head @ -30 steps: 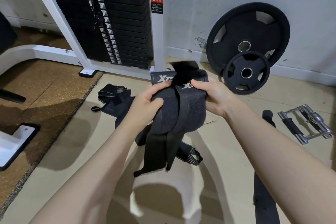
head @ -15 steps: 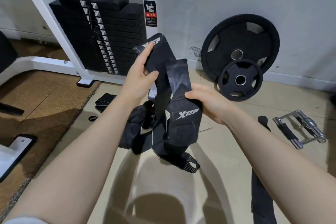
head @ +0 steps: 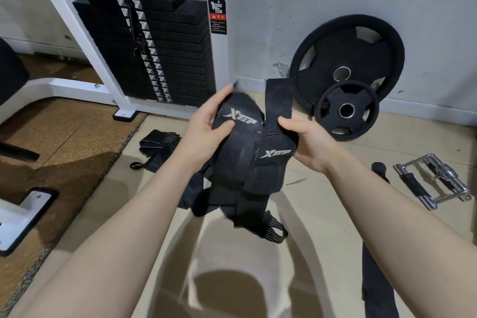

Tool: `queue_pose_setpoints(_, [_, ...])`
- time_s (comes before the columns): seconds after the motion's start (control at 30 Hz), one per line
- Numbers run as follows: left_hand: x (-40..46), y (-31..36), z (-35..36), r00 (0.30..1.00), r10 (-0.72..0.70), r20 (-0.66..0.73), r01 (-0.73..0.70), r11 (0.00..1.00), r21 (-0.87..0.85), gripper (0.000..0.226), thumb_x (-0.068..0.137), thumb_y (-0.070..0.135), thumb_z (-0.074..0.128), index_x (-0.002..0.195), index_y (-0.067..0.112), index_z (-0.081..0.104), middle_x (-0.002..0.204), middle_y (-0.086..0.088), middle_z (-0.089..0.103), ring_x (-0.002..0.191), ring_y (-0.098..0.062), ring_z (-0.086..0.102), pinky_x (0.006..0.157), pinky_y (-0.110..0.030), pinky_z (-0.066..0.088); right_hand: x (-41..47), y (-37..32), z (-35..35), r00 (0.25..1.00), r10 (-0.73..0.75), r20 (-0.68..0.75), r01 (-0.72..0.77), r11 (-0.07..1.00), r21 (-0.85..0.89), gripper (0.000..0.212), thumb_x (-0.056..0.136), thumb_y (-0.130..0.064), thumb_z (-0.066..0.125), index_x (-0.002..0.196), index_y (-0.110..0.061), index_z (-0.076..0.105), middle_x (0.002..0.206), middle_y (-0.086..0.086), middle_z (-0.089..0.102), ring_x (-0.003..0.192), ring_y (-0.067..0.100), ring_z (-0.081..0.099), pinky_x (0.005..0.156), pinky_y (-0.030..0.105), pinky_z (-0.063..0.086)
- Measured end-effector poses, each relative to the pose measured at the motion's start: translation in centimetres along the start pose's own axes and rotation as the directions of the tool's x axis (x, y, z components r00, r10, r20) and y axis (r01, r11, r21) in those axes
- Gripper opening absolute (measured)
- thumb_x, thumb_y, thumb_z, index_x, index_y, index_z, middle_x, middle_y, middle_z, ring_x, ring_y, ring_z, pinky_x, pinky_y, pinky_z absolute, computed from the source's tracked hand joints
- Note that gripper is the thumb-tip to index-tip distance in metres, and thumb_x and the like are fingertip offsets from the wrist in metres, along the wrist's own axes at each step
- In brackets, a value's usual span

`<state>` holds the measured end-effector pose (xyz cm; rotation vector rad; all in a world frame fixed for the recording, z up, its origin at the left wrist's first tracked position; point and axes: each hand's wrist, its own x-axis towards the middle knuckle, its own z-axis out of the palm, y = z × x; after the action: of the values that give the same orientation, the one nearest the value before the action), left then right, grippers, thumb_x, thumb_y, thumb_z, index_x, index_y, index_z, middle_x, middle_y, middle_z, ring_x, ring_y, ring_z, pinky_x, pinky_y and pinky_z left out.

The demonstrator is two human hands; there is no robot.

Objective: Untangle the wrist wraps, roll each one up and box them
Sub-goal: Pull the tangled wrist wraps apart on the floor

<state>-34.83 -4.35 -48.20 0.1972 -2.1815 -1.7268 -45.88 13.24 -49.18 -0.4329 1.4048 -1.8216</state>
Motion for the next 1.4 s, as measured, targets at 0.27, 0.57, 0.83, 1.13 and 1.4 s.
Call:
queue_pose_setpoints(0.27, [-2.0,-1.7,-0.7,0.967,-0.141,0.210,0.153,0.987,-0.041,0.089,0.092,-0.012,0.049,0.139,0.056,0.016,0.139,0.012,0.051,0.123,-0.002,0.053,0.098,-0.028,0.049,0.2,1.4,-0.6,0.981,-0.009,0.195,-0.036,0.974,0.225,0.068,0.060,-0.026,0.086,0.122,-0.015,0.058,0.116,0.010,0.066,0.103,0.026,0.065,0.089,0.039,0.054])
queue_pose_setpoints(0.57, [-2.5,-2.1,-0.6,0.942,-0.095,0.322,0.040,0.984,0.175,0.090,0.092,-0.003,0.053,0.128,0.074,0.023,0.148,0.034,0.027,0.122,-0.004,0.049,0.112,-0.040,0.036,0.9,0.4,0.0,0.996,-0.060,0.068,0.048,0.985,0.167,0.042,0.087,-0.018,0.053,0.128,-0.011,0.053,0.125,0.013,0.061,0.112,0.029,0.060,0.100,0.046,0.046])
queue_pose_setpoints(0.83, [-1.8,-1.3,1.2,0.988,-0.150,-0.026,0.150,0.989,-0.008,0.046,0.099,-0.005,0.037,0.123,0.030,0.056,0.118,0.017,0.057,0.103,0.008,0.055,0.086,-0.002,0.043,1.0,-0.9,0.0,0.991,-0.118,-0.057,0.124,0.984,0.130,0.018,0.099,-0.014,0.039,0.101,-0.011,0.058,0.088,-0.001,0.070,0.085,0.015,0.067,0.081,0.033,0.052])
queue_pose_setpoints(1.13, [1.5,-0.3,-0.5,0.975,-0.094,-0.200,0.045,0.971,-0.236,0.063,0.094,-0.007,0.049,0.148,0.021,0.031,0.121,0.020,0.055,0.106,0.011,0.058,0.092,-0.016,0.048,0.3,0.7,1.8,0.995,-0.090,0.030,0.093,0.987,-0.131,0.012,0.097,-0.007,0.046,0.096,-0.012,0.057,0.079,0.002,0.067,0.069,0.012,0.064,0.069,0.026,0.053])
queue_pose_setpoints(1.4, [1.9,-0.1,-0.3,0.977,-0.047,-0.207,-0.019,0.953,-0.303,0.061,0.096,-0.007,0.042,0.149,0.022,0.029,0.145,0.003,0.045,0.128,-0.010,0.050,0.108,-0.037,0.042,1.4,2.3,3.7,0.999,-0.052,-0.014,0.046,0.965,-0.256,0.013,0.096,-0.010,0.052,0.091,-0.016,0.062,0.082,0.007,0.067,0.071,0.016,0.064,0.069,0.027,0.054])
